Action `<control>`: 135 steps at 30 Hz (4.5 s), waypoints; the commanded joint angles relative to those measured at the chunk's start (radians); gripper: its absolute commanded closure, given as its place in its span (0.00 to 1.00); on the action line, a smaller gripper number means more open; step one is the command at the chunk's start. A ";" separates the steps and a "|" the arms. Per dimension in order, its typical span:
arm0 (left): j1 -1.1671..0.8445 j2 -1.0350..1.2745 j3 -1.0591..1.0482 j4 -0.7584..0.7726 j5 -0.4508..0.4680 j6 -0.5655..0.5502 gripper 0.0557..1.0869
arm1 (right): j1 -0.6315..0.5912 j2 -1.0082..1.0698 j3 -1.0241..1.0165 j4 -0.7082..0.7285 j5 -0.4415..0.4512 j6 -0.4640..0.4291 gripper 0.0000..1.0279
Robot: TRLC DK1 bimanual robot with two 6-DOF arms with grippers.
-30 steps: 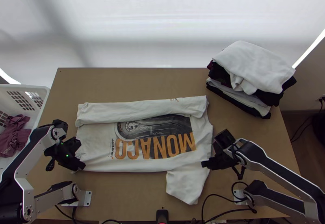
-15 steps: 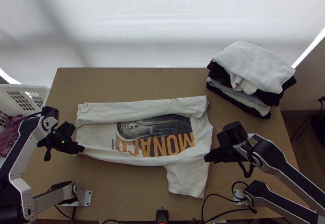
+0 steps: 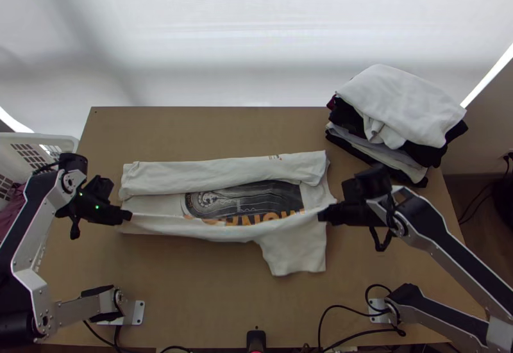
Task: Fold the t-shirt
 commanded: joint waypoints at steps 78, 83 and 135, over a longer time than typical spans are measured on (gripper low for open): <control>0.284 0.355 0.042 0.573 0.496 -0.090 0.04 | -0.243 0.197 0.621 0.031 -0.030 0.217 0.03; 0.261 0.395 0.039 0.568 0.528 -0.080 0.04 | -0.245 0.204 0.624 0.023 -0.030 0.217 0.03; -0.029 0.146 0.436 0.120 0.460 -0.383 0.96 | -0.269 0.211 0.631 0.010 -0.029 0.186 0.04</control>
